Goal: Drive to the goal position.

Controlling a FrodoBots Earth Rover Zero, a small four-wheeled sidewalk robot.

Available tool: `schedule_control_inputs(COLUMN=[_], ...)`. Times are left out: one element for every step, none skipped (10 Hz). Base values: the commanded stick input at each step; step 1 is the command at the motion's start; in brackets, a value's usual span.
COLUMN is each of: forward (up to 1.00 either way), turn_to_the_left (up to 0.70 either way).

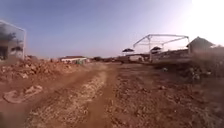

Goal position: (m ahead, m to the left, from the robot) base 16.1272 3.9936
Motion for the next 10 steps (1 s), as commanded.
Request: schedule_control_inputs(forward=[0.70, 0.70, 0.70, 0.70, 0.70, 0.70, 0.70, 0.70, 0.70, 0.70], turn_to_the_left=[0.00, 0.00, 0.00, 0.00, 0.00, 0.00, 0.00, 0.00, 0.00, 0.00])
